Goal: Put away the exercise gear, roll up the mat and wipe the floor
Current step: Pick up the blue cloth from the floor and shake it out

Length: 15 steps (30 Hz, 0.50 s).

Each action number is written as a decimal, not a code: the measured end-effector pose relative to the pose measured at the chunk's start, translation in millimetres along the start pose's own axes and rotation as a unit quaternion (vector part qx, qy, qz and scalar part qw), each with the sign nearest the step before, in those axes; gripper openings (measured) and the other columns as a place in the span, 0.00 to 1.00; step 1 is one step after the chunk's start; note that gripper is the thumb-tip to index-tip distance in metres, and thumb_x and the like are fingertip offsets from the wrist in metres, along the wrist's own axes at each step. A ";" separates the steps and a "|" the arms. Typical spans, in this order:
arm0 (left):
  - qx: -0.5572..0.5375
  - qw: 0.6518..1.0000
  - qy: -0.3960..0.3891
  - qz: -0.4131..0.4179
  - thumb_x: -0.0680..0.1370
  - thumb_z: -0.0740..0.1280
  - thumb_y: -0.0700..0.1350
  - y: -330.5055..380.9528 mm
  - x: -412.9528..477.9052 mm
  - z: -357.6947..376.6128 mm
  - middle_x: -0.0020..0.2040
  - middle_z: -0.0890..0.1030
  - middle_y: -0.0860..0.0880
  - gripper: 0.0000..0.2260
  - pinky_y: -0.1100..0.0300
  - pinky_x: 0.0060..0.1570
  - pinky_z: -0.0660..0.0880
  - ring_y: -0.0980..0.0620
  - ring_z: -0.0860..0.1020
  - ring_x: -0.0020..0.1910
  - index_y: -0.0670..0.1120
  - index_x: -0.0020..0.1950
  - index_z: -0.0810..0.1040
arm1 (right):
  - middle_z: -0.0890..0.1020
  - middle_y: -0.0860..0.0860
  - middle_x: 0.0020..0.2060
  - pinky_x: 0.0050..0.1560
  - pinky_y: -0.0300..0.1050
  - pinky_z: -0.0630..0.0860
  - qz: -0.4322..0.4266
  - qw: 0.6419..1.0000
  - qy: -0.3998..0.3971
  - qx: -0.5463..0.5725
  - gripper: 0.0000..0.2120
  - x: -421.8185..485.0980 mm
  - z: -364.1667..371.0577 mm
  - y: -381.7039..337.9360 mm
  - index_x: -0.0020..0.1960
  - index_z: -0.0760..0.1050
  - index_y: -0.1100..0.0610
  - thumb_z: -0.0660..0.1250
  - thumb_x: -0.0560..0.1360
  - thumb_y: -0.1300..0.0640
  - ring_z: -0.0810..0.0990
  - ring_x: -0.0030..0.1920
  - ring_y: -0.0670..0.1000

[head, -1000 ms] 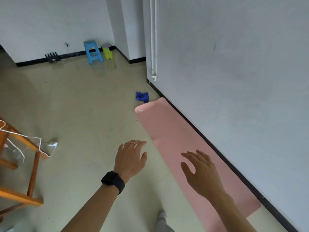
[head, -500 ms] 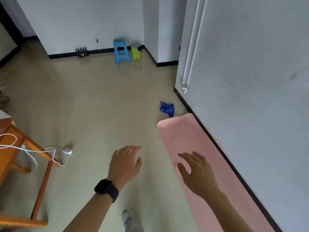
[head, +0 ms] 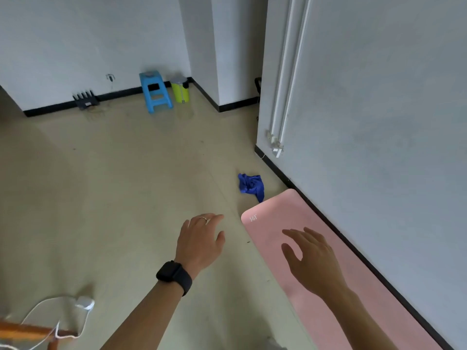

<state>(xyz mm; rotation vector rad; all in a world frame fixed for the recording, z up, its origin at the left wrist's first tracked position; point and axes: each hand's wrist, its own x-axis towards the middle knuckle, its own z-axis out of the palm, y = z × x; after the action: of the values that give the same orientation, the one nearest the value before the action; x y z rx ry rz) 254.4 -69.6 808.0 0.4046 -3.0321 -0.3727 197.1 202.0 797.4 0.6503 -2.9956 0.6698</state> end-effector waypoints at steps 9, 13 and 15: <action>0.014 0.999 -0.028 0.036 0.80 0.60 0.53 -46.2 200.2 21.7 0.71 0.74 0.52 0.21 0.52 0.69 0.64 0.51 0.69 0.71 0.54 0.74 0.69 | 0.79 0.41 0.63 0.67 0.53 0.71 0.045 0.999 0.019 0.021 0.18 180.8 57.2 9.5 0.67 0.75 0.44 0.64 0.78 0.45 0.70 0.70 0.53; 0.018 0.998 -0.037 0.038 0.80 0.60 0.52 -59.6 293.4 19.3 0.70 0.74 0.52 0.21 0.51 0.70 0.64 0.51 0.69 0.71 0.54 0.73 0.70 | 0.80 0.42 0.62 0.66 0.54 0.72 0.057 0.997 0.019 0.039 0.18 268.4 67.1 14.6 0.66 0.76 0.47 0.65 0.78 0.47 0.72 0.69 0.54; 0.014 0.998 -0.042 0.033 0.80 0.61 0.52 -65.8 334.6 17.0 0.70 0.74 0.52 0.21 0.50 0.70 0.65 0.50 0.69 0.71 0.53 0.73 0.70 | 0.80 0.42 0.62 0.66 0.54 0.73 0.066 0.997 0.015 0.045 0.17 309.5 68.7 15.9 0.66 0.76 0.47 0.65 0.78 0.47 0.72 0.69 0.54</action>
<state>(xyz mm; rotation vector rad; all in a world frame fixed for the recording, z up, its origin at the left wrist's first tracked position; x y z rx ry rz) -53.0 -216.1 784.6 0.2968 -3.1265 -0.3520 -86.2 64.8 757.1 0.4430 -3.0165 0.8173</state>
